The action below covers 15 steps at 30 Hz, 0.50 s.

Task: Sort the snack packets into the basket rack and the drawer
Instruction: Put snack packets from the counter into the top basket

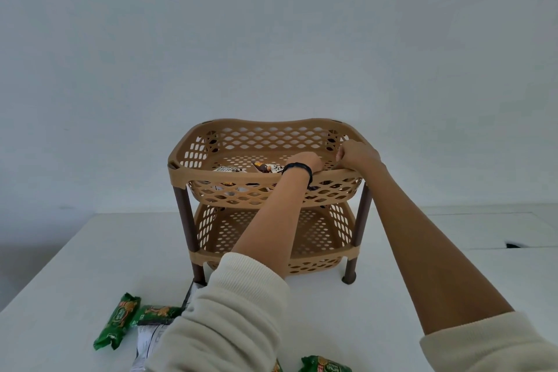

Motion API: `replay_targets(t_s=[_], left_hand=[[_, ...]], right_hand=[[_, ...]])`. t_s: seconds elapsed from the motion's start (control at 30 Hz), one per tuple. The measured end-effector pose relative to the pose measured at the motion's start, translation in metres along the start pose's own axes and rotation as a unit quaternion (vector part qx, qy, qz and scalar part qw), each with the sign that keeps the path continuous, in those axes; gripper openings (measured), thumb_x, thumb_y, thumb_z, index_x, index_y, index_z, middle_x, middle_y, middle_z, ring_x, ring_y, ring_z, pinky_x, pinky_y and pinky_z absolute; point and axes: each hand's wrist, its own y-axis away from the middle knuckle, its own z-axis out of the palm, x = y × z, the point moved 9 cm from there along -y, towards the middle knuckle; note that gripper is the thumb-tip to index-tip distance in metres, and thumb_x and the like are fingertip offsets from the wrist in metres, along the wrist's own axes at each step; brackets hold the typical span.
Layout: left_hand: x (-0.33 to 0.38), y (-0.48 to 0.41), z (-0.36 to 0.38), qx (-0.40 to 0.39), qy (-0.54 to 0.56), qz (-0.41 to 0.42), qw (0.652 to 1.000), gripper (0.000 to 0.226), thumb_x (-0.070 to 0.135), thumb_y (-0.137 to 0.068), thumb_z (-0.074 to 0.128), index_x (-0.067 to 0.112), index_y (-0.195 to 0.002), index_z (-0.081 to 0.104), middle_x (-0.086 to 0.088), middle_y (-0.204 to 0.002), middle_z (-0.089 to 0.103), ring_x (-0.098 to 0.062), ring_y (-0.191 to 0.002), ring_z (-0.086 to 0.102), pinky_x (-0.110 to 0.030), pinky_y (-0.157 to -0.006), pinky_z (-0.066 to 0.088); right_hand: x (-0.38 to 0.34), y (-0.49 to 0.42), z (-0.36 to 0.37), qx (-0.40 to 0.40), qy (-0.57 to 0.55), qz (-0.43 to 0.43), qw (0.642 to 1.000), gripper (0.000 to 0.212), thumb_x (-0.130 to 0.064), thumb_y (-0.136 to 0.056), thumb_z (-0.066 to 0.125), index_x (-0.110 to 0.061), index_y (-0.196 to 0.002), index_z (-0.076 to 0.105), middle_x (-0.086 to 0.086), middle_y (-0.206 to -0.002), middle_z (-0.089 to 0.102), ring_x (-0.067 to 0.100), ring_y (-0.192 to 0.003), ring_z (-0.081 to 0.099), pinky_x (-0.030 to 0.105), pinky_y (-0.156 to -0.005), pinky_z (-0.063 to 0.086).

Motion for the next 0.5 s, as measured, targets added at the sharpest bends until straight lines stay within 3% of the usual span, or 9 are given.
replay_targets(t_s=[0.07,0.13,0.23,0.33,0.4,0.5], left_hand=[[0.001,0.001,-0.001,0.004,-0.007,0.006,1.0,0.032,0.024,-0.097,0.044,0.003,-0.113,0.061,-0.014,-0.119,0.062,-0.022,-0.082,0.049,-0.028,-0.067,0.04],[0.003,0.003,-0.005,0.027,-0.014,0.01,0.999,0.033,0.026,-0.097,0.045,0.002,-0.113,0.06,-0.014,-0.118,0.063,-0.026,-0.089,0.057,-0.031,-0.074,0.044],[0.007,0.01,-0.02,0.115,-0.027,0.023,0.993,0.032,0.027,-0.096,0.046,0.003,-0.113,0.059,-0.013,-0.114,0.064,-0.029,-0.103,0.061,-0.034,-0.078,0.046],[0.015,0.026,-0.037,0.226,-0.031,0.06,0.972,0.029,0.024,-0.097,0.041,0.004,-0.101,0.06,-0.013,-0.099,0.067,-0.028,-0.09,0.063,-0.032,-0.066,0.043],[0.02,0.04,-0.046,0.296,-0.027,0.093,0.95,0.029,0.024,-0.098,0.038,0.004,-0.093,0.06,-0.011,-0.087,0.064,-0.026,-0.079,0.061,-0.031,-0.06,0.04],[0.025,0.063,-0.052,0.361,-0.007,0.139,0.922,0.031,0.026,-0.099,0.036,0.008,-0.087,0.058,-0.005,-0.075,0.059,-0.02,-0.067,0.055,-0.028,-0.055,0.037]], right_hand=[[-0.001,0.001,0.001,-0.002,-0.004,-0.004,1.0,0.023,-0.031,-0.081,0.067,-0.01,-0.089,0.067,0.002,-0.082,0.063,0.017,-0.077,0.057,0.027,-0.063,0.043],[-0.002,0.002,-0.001,0.009,-0.005,-0.007,1.0,0.027,-0.038,-0.08,0.066,-0.012,-0.083,0.066,-0.001,-0.073,0.059,0.016,-0.073,0.055,0.024,-0.055,0.036],[0.0,0.001,-0.003,0.036,-0.015,-0.004,0.999,0.022,-0.031,-0.084,0.061,-0.01,-0.081,0.065,-0.001,-0.066,0.055,0.017,-0.07,0.054,0.025,-0.054,0.035],[0.003,0.003,-0.009,0.091,-0.075,-0.003,0.993,0.02,-0.018,-0.084,0.054,-0.004,-0.082,0.068,0.007,-0.075,0.06,0.019,-0.071,0.053,0.025,-0.056,0.037],[0.006,0.011,-0.018,0.156,-0.151,-0.01,0.976,0.02,-0.017,-0.086,0.05,-0.005,-0.081,0.065,0.008,-0.079,0.064,0.023,-0.072,0.058,0.03,-0.063,0.045],[0.014,0.031,-0.032,0.258,-0.267,-0.026,0.928,0.017,-0.018,-0.092,0.044,-0.011,-0.102,0.056,0.008,-0.087,0.07,0.024,-0.076,0.066,0.038,-0.073,0.053]])
